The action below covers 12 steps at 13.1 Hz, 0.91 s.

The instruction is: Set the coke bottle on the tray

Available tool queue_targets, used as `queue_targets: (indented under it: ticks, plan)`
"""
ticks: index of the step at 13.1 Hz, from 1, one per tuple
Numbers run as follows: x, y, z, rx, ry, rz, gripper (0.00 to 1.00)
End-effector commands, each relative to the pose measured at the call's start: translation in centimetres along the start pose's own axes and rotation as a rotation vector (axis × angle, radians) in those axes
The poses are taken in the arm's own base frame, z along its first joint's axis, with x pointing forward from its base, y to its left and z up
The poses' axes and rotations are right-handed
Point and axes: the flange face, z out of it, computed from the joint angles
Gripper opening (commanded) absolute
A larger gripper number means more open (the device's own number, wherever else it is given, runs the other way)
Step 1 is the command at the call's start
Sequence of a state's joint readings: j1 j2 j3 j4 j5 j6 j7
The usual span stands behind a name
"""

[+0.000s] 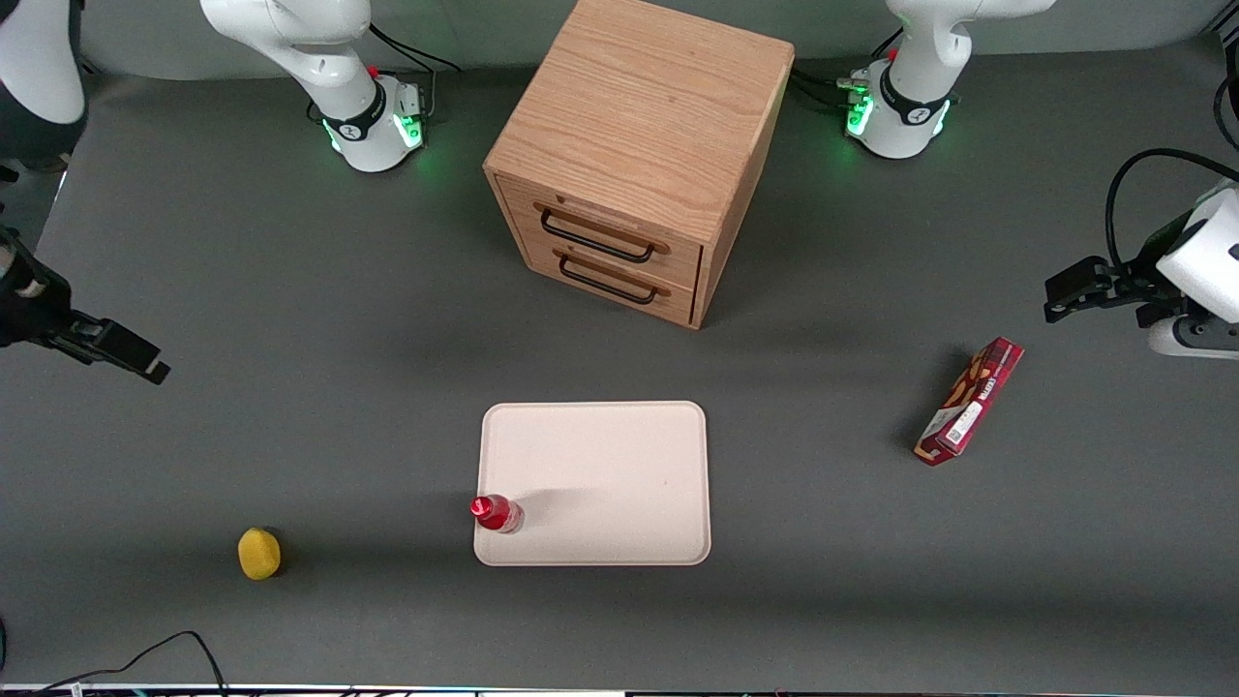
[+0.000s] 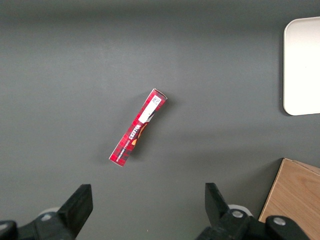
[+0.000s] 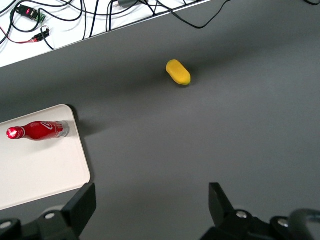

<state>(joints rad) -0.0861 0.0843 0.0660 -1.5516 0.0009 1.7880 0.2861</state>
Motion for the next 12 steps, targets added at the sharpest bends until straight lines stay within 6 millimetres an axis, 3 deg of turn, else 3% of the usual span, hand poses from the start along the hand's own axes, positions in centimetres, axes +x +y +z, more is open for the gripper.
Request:
queue_targets:
  ticks: [1, 6, 12]
  plan:
    - [-0.4, 0.6, -1.5, 0.023, -0.013, -0.019, 1.00]
    - [-0.5, -0.4, -2.4, 0.057, -0.015, -0.054, 1.00]
    - [-0.7, -0.8, -2.0, 0.036, -0.035, -0.077, 1.00]
